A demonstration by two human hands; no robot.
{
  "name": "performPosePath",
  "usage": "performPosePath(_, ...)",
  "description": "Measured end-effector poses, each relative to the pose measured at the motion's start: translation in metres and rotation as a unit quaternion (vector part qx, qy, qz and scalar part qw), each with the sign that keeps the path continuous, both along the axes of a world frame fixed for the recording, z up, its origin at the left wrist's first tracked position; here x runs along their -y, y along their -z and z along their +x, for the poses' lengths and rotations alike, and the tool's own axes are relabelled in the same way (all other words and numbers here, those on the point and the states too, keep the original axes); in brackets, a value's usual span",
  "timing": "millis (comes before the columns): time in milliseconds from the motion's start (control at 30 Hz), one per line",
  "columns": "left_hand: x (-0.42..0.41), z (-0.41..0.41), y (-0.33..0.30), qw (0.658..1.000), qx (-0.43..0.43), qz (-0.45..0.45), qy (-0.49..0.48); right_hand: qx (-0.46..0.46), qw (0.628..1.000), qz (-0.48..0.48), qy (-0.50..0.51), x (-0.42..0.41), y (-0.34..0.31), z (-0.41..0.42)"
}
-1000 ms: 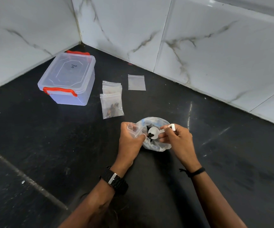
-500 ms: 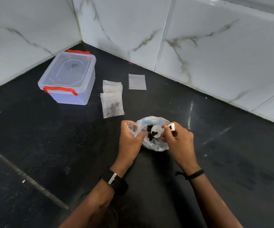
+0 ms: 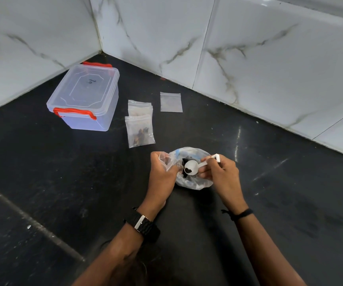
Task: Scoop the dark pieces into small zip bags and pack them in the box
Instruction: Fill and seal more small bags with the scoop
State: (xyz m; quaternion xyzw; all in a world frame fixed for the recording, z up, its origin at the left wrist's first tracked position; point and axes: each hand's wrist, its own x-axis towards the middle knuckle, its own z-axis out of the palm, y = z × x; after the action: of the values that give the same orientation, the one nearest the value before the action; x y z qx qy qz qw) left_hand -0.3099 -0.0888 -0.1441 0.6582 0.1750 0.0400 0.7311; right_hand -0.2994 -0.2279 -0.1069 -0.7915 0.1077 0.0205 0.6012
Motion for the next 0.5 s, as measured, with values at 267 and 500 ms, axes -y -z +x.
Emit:
performPosePath(267, -0.0041, 0.0005, -0.0005, 1.0, -0.003, -0.005, 0.007, -0.029, 0.996, 0.082, -0.004, 0.0026, -0.0019, -0.0004)
performPosePath(500, -0.0036, -0.0013, -0.0044, 1.0, -0.009, -0.011, 0.008, -0.026, 0.995, 0.095, 0.0, 0.0026, -0.0019, -0.0018)
